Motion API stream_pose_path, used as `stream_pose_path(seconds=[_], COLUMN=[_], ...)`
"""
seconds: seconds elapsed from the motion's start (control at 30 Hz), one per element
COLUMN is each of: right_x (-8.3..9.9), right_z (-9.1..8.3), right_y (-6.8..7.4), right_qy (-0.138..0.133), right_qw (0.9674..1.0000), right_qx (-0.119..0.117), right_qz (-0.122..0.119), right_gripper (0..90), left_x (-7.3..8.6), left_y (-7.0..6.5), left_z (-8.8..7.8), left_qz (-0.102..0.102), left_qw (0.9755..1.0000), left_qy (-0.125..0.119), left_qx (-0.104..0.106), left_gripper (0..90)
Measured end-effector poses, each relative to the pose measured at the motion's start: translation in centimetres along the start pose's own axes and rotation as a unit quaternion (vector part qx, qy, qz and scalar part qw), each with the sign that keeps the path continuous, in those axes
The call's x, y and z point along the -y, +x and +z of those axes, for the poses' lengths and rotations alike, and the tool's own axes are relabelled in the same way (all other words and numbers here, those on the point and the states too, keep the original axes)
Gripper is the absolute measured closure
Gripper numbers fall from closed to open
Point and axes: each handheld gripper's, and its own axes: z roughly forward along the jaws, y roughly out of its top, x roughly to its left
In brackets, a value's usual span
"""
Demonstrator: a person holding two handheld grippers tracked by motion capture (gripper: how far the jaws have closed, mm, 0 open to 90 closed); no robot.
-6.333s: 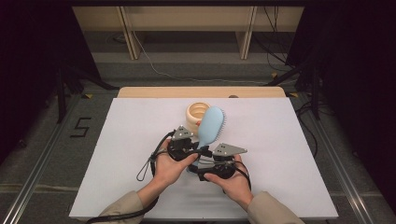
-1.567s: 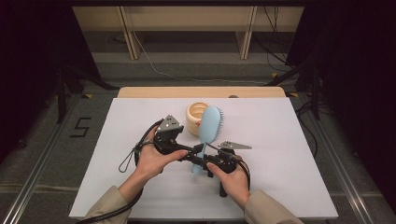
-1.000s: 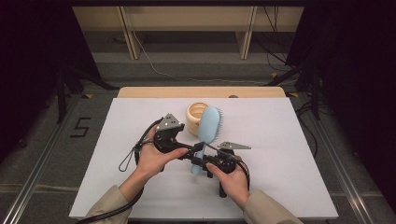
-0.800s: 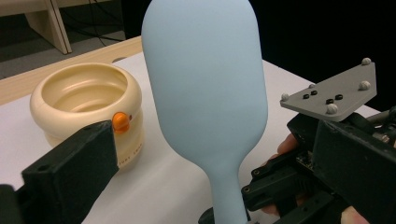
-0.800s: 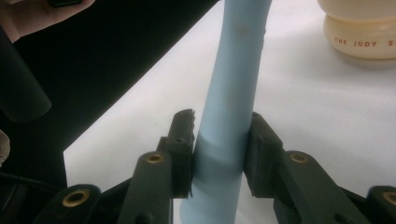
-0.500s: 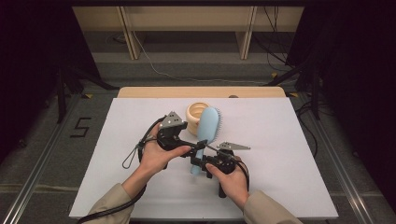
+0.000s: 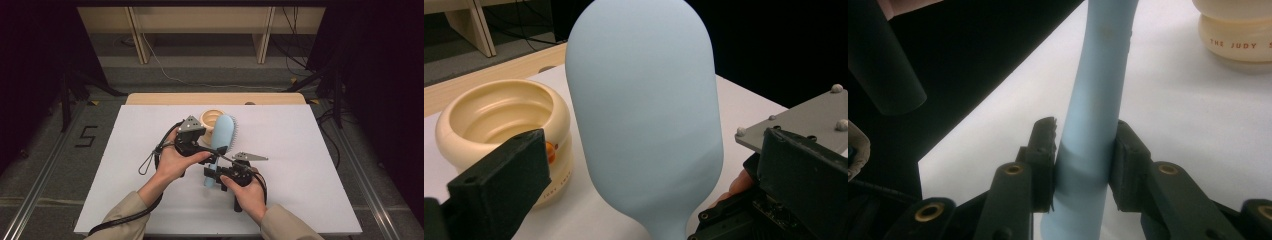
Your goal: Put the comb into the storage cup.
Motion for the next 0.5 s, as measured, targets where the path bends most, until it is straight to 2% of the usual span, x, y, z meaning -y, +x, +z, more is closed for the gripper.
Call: stream_pose_path(seconds=[0.5], right_x=[0.03], right_z=[0.05], right_y=[0.13], right_qy=[0.001], right_qw=[1.0000], right_qx=[0.000], right_qz=[-0.001], right_gripper=[67.8], left_x=[-0.77], left_y=[0.10], left_z=[0.81], left_qz=[0.002], left_qw=[1.0000], left_qy=[-0.002], left_qx=[0.002], left_gripper=[0.0])
